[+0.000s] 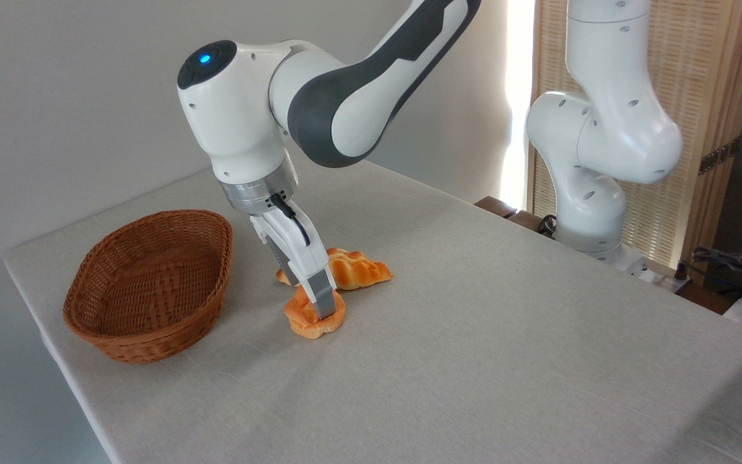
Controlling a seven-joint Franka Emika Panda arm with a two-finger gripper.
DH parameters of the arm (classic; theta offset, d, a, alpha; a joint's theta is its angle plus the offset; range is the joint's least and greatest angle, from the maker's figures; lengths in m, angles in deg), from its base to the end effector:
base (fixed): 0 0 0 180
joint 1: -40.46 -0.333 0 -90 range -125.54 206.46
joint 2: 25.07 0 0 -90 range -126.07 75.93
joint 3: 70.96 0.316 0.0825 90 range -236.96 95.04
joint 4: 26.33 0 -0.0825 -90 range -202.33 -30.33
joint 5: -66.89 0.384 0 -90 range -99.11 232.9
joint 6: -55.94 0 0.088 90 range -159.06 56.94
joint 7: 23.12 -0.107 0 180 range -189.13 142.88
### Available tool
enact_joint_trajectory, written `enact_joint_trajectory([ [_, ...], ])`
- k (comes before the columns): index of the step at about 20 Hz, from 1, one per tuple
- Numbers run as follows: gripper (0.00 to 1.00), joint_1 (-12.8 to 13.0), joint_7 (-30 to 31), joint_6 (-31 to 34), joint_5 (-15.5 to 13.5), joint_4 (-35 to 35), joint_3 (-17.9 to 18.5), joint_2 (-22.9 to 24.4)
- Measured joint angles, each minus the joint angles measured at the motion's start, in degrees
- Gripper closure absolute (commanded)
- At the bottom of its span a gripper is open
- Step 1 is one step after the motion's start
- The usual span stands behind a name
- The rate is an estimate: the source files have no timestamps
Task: Put bread into the basket
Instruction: 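Close the gripper around the round orange bun, then lift the bun and carry it over the wicker basket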
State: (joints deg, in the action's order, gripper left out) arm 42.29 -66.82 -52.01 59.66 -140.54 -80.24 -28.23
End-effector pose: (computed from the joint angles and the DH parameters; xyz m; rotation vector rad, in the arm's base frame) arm 0.5363 -0.1140 0.4217 2.6688 -1.3028 -0.1816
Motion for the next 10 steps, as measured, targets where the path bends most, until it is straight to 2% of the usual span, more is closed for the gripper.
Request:
enact_joint_trajectory([
  [2, 0.88, 0.0, 0.0, -0.1, 0.0, 0.0, 0.0, 0.0],
  [10, 0.90, 0.0, 0.0, -0.2, 0.0, 0.0, 0.0, 0.0],
])
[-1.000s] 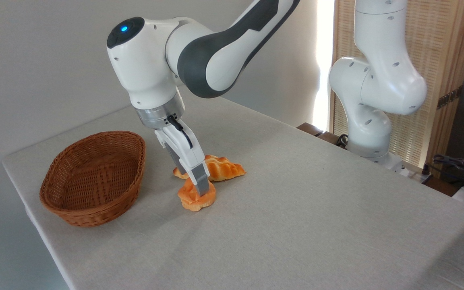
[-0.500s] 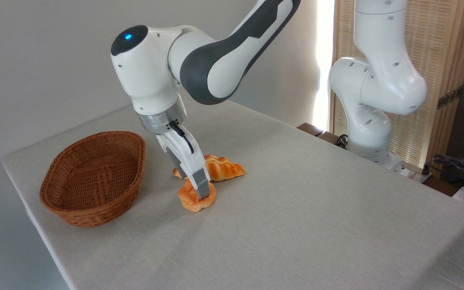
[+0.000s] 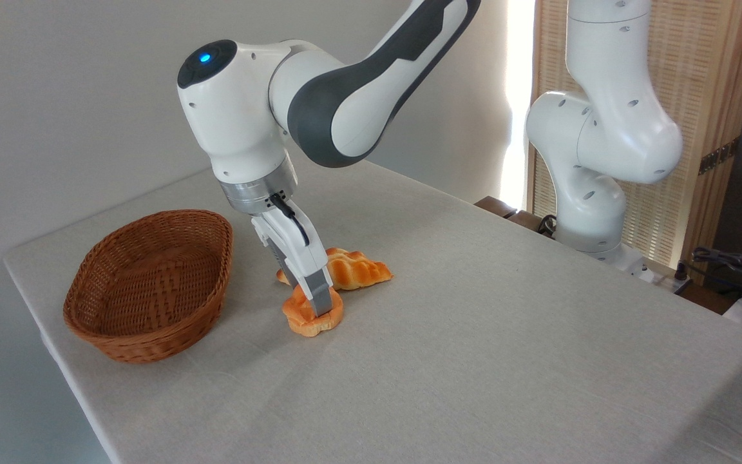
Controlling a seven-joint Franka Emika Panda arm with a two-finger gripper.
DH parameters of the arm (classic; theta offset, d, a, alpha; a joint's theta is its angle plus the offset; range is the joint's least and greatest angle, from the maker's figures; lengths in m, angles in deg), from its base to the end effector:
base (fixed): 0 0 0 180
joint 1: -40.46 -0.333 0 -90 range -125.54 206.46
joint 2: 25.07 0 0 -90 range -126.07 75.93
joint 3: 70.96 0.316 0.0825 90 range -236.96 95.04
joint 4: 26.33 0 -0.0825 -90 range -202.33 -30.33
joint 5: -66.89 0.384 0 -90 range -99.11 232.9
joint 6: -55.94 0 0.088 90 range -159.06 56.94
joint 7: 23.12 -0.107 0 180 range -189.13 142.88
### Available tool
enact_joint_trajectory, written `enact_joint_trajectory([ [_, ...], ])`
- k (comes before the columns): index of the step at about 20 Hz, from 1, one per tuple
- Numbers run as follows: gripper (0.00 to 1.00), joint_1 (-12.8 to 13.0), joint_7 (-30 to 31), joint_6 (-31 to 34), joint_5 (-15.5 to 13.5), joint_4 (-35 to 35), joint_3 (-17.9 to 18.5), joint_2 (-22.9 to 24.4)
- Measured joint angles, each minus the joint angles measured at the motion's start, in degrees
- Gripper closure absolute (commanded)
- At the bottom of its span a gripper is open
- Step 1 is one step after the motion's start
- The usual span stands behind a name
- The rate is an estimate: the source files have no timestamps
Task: Put bread into the basket
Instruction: 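Lift the bun and carry it over the wicker basket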
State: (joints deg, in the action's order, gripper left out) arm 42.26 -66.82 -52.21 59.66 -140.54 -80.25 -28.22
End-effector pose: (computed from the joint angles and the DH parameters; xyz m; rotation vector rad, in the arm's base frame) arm 0.5368 -0.1138 0.4221 2.6704 -1.3027 -0.1765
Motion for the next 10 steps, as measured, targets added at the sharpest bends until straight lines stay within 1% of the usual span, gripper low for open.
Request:
enact_joint_trajectory([
  [4, 0.90, -0.1, 0.0, -0.1, 0.0, 0.2, 0.0, 0.0],
  [10, 0.90, -0.2, 0.0, -0.1, 0.0, 2.3, 0.0, 0.2],
])
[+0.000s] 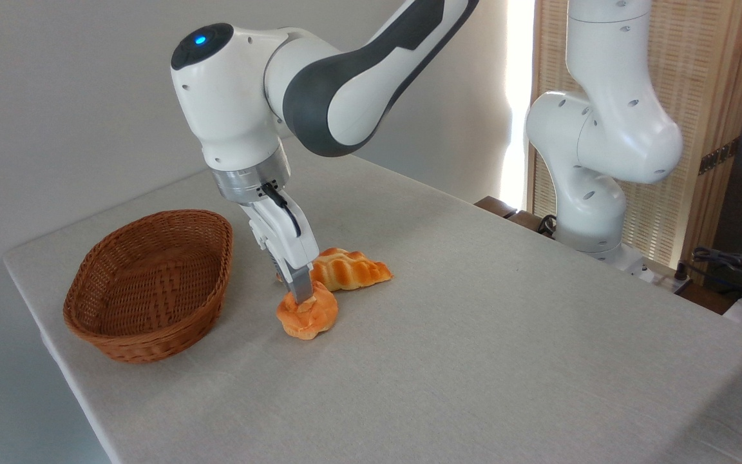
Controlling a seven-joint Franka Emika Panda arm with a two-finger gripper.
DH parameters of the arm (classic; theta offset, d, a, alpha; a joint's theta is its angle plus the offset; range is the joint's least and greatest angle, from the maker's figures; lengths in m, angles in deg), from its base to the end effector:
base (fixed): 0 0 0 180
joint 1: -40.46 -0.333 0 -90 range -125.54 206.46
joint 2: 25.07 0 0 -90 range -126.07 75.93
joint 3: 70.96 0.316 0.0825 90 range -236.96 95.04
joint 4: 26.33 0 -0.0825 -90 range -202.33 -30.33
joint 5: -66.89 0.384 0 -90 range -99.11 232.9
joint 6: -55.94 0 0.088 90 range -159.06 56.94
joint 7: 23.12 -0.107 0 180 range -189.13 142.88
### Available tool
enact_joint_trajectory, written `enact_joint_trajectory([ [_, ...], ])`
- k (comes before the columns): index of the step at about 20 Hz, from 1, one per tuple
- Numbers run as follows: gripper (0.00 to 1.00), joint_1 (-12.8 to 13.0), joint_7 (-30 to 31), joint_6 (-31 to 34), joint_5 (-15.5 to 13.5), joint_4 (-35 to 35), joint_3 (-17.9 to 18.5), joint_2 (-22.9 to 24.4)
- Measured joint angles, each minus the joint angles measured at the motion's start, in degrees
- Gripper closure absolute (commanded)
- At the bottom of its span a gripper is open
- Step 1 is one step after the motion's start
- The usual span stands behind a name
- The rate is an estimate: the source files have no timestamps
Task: Put bread into the basket
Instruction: 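Lift the bun and carry it over the wicker basket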
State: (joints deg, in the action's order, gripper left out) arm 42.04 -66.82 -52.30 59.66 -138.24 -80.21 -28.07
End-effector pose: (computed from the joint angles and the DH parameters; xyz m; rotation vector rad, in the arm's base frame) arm 0.5456 -0.1128 0.4418 2.6852 -1.3062 -0.1129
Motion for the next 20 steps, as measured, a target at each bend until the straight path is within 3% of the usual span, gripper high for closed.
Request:
enact_joint_trajectory([
  [6, 0.90, 0.0, -0.1, 5.3, 0.0, 4.9, -0.1, 0.3],
  [12, 0.90, 0.1, -0.1, 4.9, 0.0, 8.3, -0.3, 0.2],
  [16, 0.88, 0.1, 1.2, -2.9, -0.3, 12.7, -4.3, -2.4],
  [20, 0.82, 0.4, 11.6, -19.2, -0.3, 13.4, -9.6, -9.1],
])
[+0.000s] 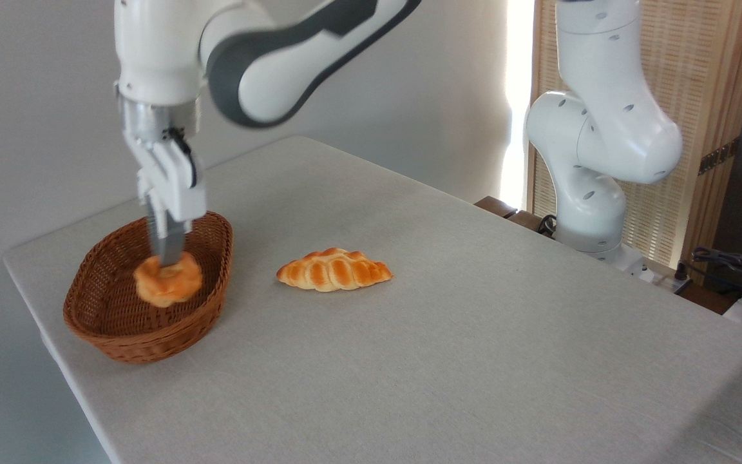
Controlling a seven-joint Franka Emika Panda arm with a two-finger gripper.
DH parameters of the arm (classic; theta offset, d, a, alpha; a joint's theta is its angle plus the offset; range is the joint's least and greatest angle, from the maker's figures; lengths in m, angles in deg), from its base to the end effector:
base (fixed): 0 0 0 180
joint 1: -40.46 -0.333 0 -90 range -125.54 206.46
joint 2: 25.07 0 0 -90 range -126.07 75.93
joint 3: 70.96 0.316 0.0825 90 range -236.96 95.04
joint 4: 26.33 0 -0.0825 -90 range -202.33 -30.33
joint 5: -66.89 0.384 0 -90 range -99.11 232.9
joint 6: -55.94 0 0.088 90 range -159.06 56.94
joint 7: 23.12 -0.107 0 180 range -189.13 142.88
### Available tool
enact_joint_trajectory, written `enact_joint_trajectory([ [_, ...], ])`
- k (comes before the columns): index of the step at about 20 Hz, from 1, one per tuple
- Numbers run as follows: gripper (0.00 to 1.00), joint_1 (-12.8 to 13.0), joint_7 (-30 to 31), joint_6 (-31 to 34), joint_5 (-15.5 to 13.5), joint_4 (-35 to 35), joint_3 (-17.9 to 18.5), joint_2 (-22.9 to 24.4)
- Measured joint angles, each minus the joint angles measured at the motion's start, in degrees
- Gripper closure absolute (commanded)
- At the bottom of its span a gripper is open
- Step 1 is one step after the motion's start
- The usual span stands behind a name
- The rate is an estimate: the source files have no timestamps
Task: Put bread into the basket
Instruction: 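Lift the bun and carry it over the wicker basket, then lower the bun into the basket and open the gripper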
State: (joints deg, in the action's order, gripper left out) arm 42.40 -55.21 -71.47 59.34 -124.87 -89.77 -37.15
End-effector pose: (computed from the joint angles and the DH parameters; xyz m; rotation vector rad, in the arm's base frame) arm 0.6106 -0.2192 0.4970 2.6958 -1.2053 0.4753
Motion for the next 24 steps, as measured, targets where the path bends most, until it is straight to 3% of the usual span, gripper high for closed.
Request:
enact_joint_trajectory([
  [3, 0.73, 0.0, 3.5, -7.5, 0.0, 0.3, -1.1, -3.2],
  [5, 0.53, -0.1, 3.5, -9.1, 0.0, 0.6, -1.1, -4.0],
  [6, 0.33, -0.1, 3.5, -9.1, 0.1, 0.8, -1.1, -4.1],
  [8, 0.22, -0.1, 3.4, -9.1, 1.7, 0.9, -1.1, -4.1],
  [10, 0.02, -0.1, 3.3, -9.1, 5.1, 0.8, -1.1, -4.2],
  [13, 0.00, -0.1, 3.3, -9.0, 7.5, 0.3, -1.1, -4.5],
  [24, 0.00, -0.1, 3.2, -8.9, 7.8, 0.2, -1.2, -5.1],
])
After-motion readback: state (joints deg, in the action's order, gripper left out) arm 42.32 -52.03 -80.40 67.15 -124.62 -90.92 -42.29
